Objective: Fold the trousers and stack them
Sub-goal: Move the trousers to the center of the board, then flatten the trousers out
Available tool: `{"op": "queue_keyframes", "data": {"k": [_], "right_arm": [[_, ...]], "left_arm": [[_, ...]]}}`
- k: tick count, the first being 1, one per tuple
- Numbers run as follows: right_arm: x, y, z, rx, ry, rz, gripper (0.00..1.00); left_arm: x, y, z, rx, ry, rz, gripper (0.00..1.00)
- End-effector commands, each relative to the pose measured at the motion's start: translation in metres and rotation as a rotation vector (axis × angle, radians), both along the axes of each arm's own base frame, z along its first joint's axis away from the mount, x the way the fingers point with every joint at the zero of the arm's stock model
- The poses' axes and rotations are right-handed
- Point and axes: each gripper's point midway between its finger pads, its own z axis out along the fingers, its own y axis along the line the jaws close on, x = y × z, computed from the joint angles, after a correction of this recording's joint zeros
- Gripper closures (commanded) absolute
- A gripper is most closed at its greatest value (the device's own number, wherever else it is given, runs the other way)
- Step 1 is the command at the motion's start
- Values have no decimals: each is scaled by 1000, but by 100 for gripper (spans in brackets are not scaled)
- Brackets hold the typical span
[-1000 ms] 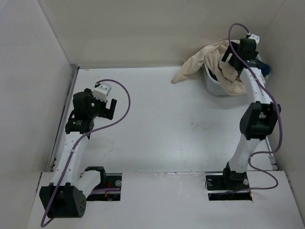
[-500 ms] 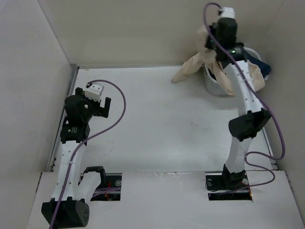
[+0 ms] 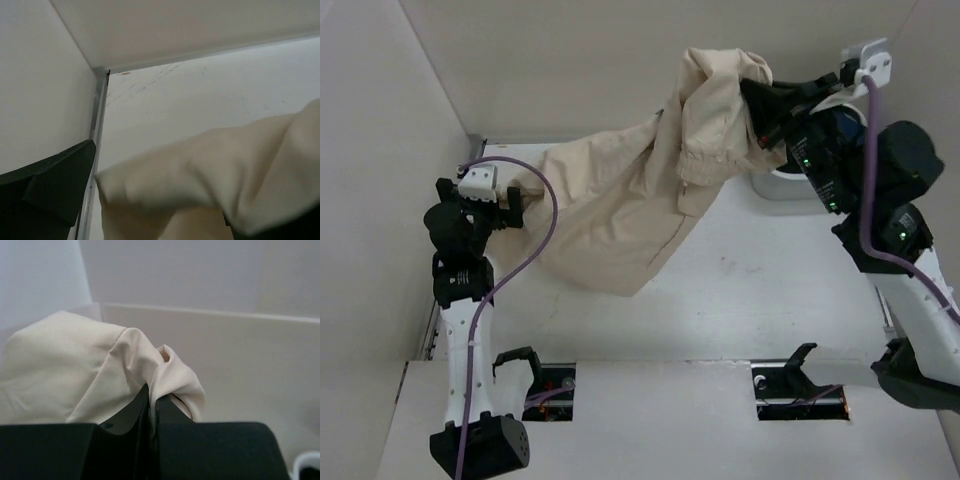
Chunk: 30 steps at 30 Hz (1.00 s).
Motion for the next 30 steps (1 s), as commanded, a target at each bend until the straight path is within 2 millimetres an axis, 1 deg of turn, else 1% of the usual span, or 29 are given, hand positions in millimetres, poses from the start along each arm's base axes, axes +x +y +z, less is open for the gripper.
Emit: {"op": "queue_keyframes", "data": {"k": [1, 2, 3, 4, 5, 6, 7, 8, 9, 10, 11, 12, 13, 14, 16, 17, 18, 19, 20, 22, 23, 24, 25, 26, 27, 28, 30], "right_arm": [[69, 0, -141, -86, 322, -123, 87], [80, -9, -172, -84, 394, -149, 80], [90, -20, -209, -75, 491, -176, 69], [115, -71, -300, -52, 755, -301, 26], [120, -99, -334, -30, 885, -377, 15], [120, -117, -353, -26, 957, -433, 14], [119, -137, -366, -20, 1001, -493, 12], [116, -143, -371, -26, 1005, -511, 11], [111, -143, -372, -26, 1000, -512, 10], [107, -139, -372, -23, 992, -499, 10], [102, -130, -375, -18, 996, -472, 11], [97, -115, -382, -18, 1012, -432, 13], [92, -101, -389, -24, 1029, -396, 15], [88, -85, -397, -36, 1043, -355, 16], [81, -47, -414, -75, 1063, -266, 16], [79, -29, -424, -88, 1080, -237, 17], [77, -13, -437, -99, 1115, -214, 18], [76, -6, -440, -99, 1128, -201, 19], [74, 10, -446, -112, 1145, -170, 19], [69, 41, -459, -164, 1163, -116, 18], [69, 52, -466, -191, 1172, -105, 18], [69, 62, -474, -219, 1180, -99, 17], [73, 74, -490, -265, 1195, -106, 17], [76, 77, -497, -278, 1201, -119, 17], [83, 82, -509, -307, 1214, -138, 17], [87, 83, -517, -326, 1223, -154, 17], [97, 86, -533, -360, 1233, -189, 17]], "left_arm": [[1, -14, 31, 32, -82, -101, 0], [1, -19, 23, 44, -50, -140, 0], [1, -22, 15, 49, -15, -165, 0], [-6, -32, -14, 106, 118, -246, 0], [-11, -36, -26, 153, 182, -287, 0], [-17, -39, -36, 196, 233, -321, 0], [-22, -42, -44, 230, 276, -351, 0], [-31, -46, -57, 280, 339, -394, 0], [-44, -48, -73, 337, 427, -442, 0], [-55, -48, -87, 382, 501, -475, 0], [-71, -46, -107, 440, 613, -516, 0], [-85, -38, -129, 499, 722, -535, 0], [-91, -28, -145, 537, 788, -524, 0], [-91, -19, -157, 567, 822, -509, 0], [-81, 2, -175, 595, 839, -429, 0], [-73, 16, -181, 601, 833, -371, 0], [-67, 25, -187, 599, 836, -335, 0], [-65, 29, -190, 593, 843, -324, 0], [-64, 33, -195, 578, 863, -311, 0], [-63, 36, -213, 533, 928, -316, 0], [-61, 36, -221, 516, 953, -319, 8], [-53, 39, -223, 512, 948, -306, 0], [-43, 40, -223, 501, 939, -296, 0], [-36, 38, -224, 497, 933, -297, 0], [-29, 34, -225, 493, 926, -311, 0], [-23, 25, -227, 498, 919, -336, 0], [-18, 18, -235, 531, 924, -372, 0]]}}
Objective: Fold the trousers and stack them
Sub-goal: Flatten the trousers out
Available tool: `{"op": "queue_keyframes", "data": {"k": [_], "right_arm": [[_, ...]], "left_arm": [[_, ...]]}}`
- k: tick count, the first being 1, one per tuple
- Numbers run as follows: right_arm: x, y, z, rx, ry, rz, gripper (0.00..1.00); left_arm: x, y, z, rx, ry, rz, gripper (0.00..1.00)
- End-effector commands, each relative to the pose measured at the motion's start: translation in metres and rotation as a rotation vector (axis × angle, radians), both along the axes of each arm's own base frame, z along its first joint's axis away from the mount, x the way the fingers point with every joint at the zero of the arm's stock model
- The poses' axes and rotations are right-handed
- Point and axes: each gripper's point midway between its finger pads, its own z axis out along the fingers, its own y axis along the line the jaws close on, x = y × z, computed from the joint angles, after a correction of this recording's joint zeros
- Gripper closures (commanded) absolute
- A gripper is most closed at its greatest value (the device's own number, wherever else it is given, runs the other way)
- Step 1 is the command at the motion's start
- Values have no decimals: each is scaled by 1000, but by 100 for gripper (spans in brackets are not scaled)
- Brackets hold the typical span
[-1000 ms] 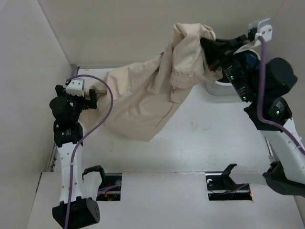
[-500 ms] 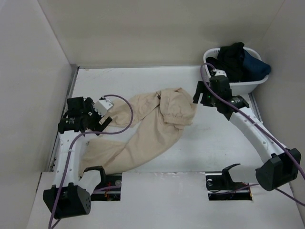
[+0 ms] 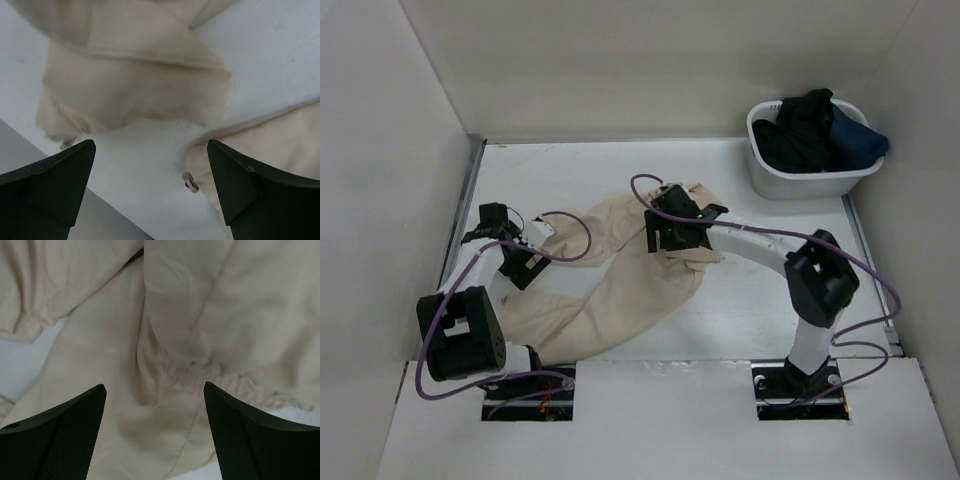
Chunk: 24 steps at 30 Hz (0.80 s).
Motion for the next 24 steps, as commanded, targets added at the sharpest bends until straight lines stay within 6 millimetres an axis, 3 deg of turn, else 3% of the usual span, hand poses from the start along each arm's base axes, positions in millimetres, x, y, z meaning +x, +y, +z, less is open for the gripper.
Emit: {"op": "queue_keyframes", "data": {"k": [1, 4, 6, 10, 13, 15, 18, 22, 24], "right_arm": [[34, 5, 4, -26, -66, -57, 19], [42, -15, -11, -75, -53, -111, 40], [43, -30, -21, -106, -30, -129, 58], [48, -54, -26, -134, -14, -148, 96], [58, -70, -11, -128, -44, -171, 100], [66, -86, 20, -103, -99, -201, 100], [69, -114, 98, -12, -242, -251, 100], [46, -144, 223, 96, -503, -198, 100], [27, -159, 270, 115, -586, -165, 100]], "left_arm": [[38, -7, 10, 40, -100, -64, 0], [44, 4, -10, 92, -73, -60, 1], [49, 13, -17, 108, -59, -21, 20], [61, 28, -11, 109, -101, 60, 79], [75, 47, 9, 139, -182, 123, 96], [87, 69, 45, 160, -291, 186, 100], [96, 95, 117, 183, -460, 244, 100], [87, 110, 198, 215, -604, 274, 100], [79, 113, 233, 226, -663, 294, 100]]}}
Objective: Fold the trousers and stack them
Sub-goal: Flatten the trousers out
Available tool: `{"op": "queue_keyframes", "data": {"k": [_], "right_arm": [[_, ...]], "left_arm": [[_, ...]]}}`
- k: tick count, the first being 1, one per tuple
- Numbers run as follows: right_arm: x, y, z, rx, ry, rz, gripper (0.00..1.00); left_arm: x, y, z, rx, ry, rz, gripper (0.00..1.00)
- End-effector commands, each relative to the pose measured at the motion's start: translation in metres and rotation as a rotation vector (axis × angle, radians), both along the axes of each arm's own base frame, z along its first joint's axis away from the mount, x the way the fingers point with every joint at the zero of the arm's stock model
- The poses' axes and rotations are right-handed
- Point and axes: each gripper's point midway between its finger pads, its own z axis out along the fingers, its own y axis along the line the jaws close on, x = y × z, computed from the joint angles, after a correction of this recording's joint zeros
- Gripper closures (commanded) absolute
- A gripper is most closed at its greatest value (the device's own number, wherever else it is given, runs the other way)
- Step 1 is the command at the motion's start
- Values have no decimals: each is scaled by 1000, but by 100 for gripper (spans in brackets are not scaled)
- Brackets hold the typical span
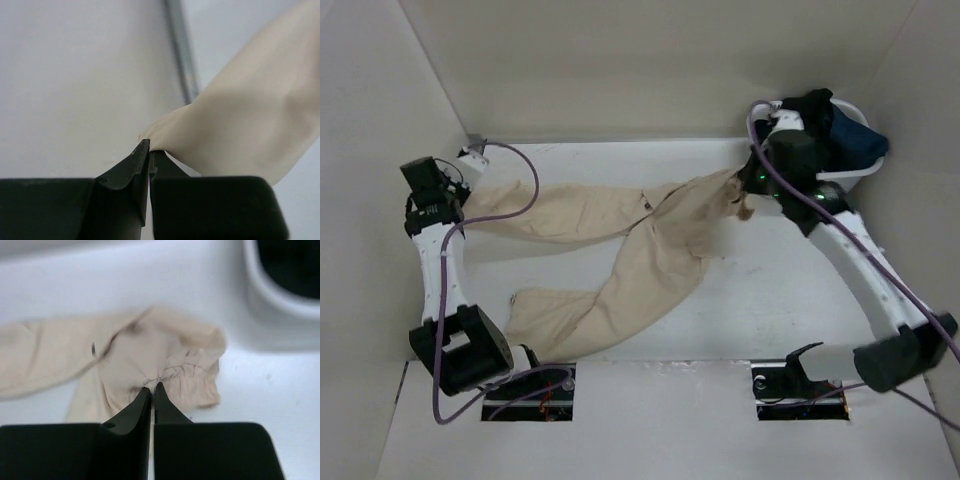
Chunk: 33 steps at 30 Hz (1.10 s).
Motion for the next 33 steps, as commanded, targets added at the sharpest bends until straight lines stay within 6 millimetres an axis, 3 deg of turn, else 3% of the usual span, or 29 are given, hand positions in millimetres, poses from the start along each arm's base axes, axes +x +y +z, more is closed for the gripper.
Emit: {"op": "queue_keyframes", "data": {"k": [1, 3, 7, 10, 14, 17, 19, 21, 24, 27, 29, 30, 31, 33], "right_arm": [[-35, -17, 118, 12, -263, 111, 100], [-47, -34, 137, -11, -292, 121, 100], [-59, -87, 158, -43, -316, -11, 100], [-73, -124, 170, -64, -366, -123, 100], [-86, -132, 168, -65, -390, -130, 100], [-92, -127, 149, -59, -349, -118, 100], [-97, -130, 128, -62, -311, -130, 100], [-100, -140, 108, -71, -276, -167, 100], [-98, -155, 96, -90, -265, -226, 100], [-81, -154, 91, -75, -236, -232, 100], [-65, -147, 94, -44, -229, -223, 100], [-60, -145, 96, -35, -235, -221, 100], [-55, -144, 102, -21, -252, -220, 100], [-48, -139, 114, 6, -285, -206, 100]], "left_arm": [[-11, -1, 93, 46, -192, 6, 100], [-17, 5, 120, 69, -249, 24, 100], [-24, 17, 169, 120, -345, 54, 100], [-30, 33, 192, 158, -383, 87, 100], [-26, 38, 194, 162, -383, 84, 100], [-8, 26, 198, 142, -398, 52, 99], [16, 14, 188, 112, -375, 21, 99], [53, 4, 165, 85, -332, -6, 99], [111, -10, 127, 47, -248, -38, 96], [159, -18, 88, 33, -134, -41, 80], [177, -20, 71, 24, -73, -33, 69], [181, -19, 66, 18, -53, -26, 57], [181, -19, 63, 10, -37, -21, 46], [169, -21, 59, -8, -8, -28, 39]]}}
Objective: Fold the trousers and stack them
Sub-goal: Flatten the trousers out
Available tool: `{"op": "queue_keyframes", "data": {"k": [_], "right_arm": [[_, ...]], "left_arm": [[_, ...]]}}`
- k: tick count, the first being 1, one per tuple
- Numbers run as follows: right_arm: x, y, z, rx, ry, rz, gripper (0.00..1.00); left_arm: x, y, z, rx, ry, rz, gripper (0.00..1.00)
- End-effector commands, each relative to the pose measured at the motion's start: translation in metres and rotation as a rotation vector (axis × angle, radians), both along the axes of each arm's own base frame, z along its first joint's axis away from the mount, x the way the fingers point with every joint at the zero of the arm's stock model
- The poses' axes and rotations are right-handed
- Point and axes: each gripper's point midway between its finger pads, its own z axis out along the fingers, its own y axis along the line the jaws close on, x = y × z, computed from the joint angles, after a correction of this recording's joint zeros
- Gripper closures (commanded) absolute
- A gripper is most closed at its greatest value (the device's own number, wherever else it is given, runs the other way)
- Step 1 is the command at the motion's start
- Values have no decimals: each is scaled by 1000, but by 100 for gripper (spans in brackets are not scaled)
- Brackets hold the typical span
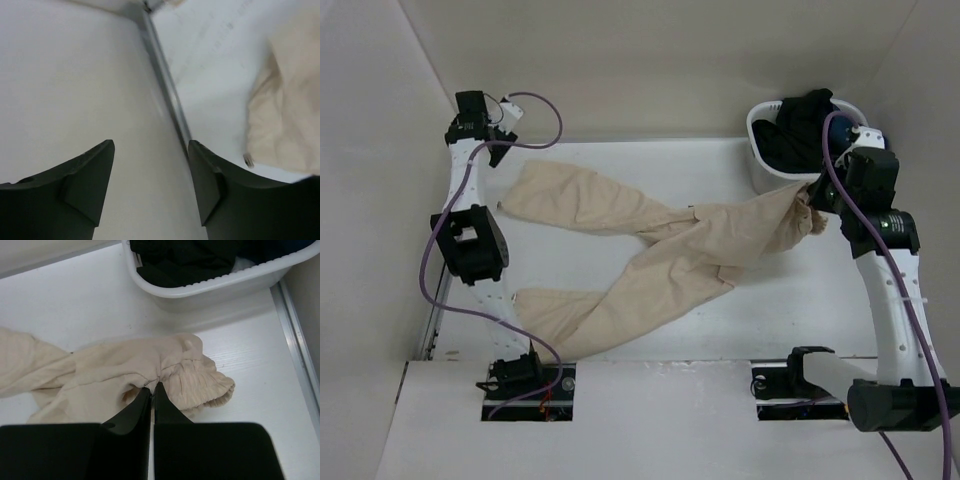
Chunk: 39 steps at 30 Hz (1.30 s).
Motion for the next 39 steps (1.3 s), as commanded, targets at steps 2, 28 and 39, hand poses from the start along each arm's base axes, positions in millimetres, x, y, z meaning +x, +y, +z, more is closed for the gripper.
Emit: {"op": "queue_keyframes", "data": {"k": [2, 28, 39], "right_arm": [[19, 12, 64, 62, -203, 30, 100], [9, 17, -6, 113, -101, 18, 100], [16, 16, 52, 123, -286, 53, 100]], "left_arm": [[-59, 0, 43, -16, 23, 13, 39], [-311, -149, -195, 46, 953, -602, 0], [-262, -98, -200, 88, 726, -339, 100]]}}
